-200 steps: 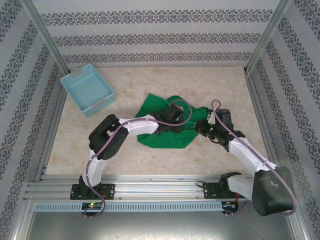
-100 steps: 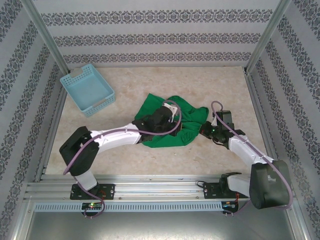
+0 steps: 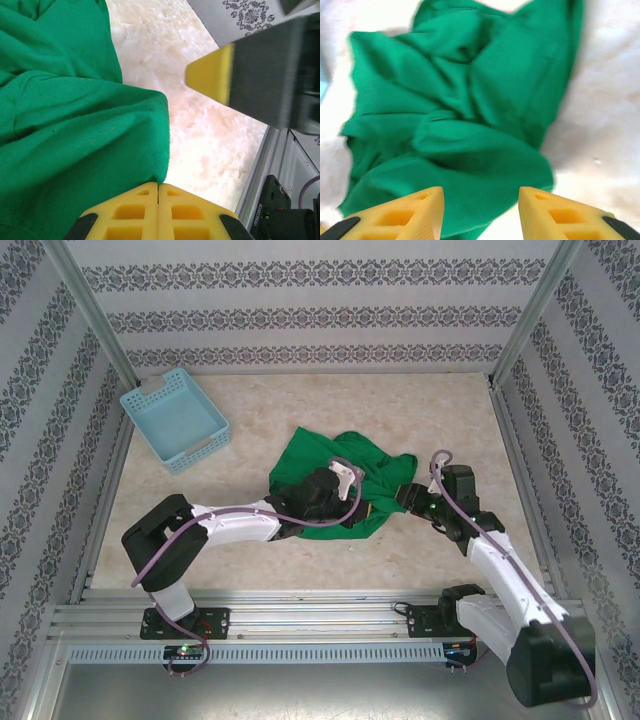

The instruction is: Fold the inside-out t-shirt

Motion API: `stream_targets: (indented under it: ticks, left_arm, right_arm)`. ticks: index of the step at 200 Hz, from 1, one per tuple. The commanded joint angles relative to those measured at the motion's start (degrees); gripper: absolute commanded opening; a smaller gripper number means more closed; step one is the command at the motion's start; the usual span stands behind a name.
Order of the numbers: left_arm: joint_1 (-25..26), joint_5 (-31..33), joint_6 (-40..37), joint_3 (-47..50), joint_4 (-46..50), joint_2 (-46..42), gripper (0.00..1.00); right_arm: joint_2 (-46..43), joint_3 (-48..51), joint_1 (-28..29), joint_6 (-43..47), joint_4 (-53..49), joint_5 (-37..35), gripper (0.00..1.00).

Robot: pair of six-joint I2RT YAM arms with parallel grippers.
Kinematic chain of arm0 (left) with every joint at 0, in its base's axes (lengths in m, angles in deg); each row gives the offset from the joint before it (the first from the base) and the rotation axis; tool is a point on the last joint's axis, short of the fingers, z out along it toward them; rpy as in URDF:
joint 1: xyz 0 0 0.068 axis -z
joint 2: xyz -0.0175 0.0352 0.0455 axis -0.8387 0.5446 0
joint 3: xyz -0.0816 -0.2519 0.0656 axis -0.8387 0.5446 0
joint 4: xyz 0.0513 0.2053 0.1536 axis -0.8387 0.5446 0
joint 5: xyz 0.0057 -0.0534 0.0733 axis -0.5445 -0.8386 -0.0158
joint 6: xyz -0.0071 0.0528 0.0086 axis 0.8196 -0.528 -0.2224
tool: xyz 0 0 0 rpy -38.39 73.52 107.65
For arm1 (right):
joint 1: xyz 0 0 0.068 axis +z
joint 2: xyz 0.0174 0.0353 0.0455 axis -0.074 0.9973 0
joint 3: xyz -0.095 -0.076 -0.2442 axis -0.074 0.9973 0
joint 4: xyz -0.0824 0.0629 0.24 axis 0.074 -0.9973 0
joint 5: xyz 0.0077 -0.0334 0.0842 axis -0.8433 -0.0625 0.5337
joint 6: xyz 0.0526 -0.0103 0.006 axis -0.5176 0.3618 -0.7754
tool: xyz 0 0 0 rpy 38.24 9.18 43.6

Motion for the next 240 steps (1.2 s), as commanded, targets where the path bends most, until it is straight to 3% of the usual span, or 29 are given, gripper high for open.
stream_targets:
  ticks: [1,51,104,145,217,240]
  left_arm:
    - [-0.5,-0.9,1.5,0.5,-4.6,0.8,0.0]
    - [-1.2,-1.2,2.8,0.5,-5.2,1.0,0.0]
    - [-1.2,-2.9,2.7,0.6,-5.3,1.1,0.0]
    - [-1.2,-4.3,3.0,1.6,-6.6,1.8,0.0]
    - [-1.3,-4.5,3.0,1.6,-7.4,2.0,0.0]
    - [-1.4,-4.3,2.9,1.3,-7.1,2.3,0.0]
  right_arm:
    - [-1.4,2.1,4.3,0.7,-0.4,3.2,0.45]
    - [2.0,6.1,12.4,-1.2,8.4,-0.5,0.51]
    - [9.6,2.5,10.2,0.0,12.5,-5.2,0.47]
    - [16.6,-3.0,6.5,1.9,14.0,-2.9,0.42]
    - [23.8,-3.9,7.9,2.0,16.2,-2.9,0.44]
    - [24.8,-4.8,8.9,2.1,15.6,-3.7,0.32]
